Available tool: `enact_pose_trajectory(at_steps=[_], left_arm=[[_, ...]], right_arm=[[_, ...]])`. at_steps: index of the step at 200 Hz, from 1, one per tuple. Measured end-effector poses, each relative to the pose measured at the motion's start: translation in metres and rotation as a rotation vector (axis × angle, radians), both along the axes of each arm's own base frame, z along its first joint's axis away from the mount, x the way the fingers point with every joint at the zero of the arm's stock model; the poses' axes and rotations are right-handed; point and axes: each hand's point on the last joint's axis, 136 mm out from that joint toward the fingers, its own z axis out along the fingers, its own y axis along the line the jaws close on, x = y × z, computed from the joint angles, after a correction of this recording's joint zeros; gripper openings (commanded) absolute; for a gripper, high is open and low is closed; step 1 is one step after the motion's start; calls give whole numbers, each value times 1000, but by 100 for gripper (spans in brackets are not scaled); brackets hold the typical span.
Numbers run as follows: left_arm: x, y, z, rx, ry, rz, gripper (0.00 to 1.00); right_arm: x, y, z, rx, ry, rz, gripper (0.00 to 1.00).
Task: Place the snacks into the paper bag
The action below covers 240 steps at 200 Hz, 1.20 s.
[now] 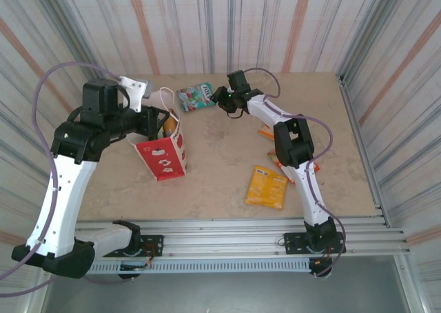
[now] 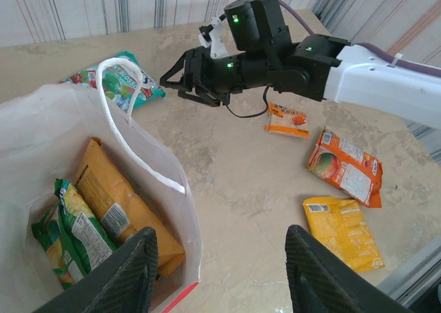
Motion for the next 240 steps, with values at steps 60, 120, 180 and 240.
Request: enact_pose_trajectory(at_steps=[60,120,180,240], left_arm=[[3,-1,-2,2,7,0,51],[7,-2,-2,3,9,0,51],[12,-4,-6,8,26,0,51],[15,-4,-8,11,33,0,49]], right_arm=[[17,-1,-26,-37,7,-31,55],[34,1,-35,-34,-20,-46,53],[47,10,-39,-5,-53,-40,40],[45,19,-45,41,-41,-11,1]])
